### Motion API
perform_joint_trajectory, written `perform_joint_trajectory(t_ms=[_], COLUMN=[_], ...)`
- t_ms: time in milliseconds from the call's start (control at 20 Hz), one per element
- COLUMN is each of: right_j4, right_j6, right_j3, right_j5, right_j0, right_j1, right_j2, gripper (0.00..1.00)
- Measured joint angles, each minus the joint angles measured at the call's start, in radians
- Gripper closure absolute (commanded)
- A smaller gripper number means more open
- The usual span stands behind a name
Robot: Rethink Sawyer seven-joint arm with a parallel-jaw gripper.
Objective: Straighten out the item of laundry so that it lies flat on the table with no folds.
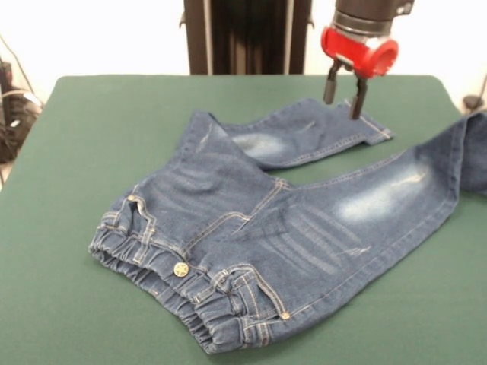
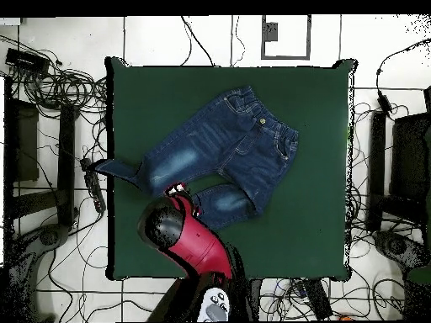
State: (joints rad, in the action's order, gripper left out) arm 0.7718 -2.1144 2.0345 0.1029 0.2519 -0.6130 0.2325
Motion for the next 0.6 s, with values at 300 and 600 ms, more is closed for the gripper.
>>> perform_joint_trajectory(t_ms=[300,600], right_j4=[0.008,0.009], right_j6=[-0.030,-0.060], right_j3=[0.000,-0.005], right_j5=[-0.032,-0.122], right_j0=[0.014,0.005], right_j1=[0.034,0.091], right_j2=[-0.014,-0.036], gripper=[0.00,0.00])
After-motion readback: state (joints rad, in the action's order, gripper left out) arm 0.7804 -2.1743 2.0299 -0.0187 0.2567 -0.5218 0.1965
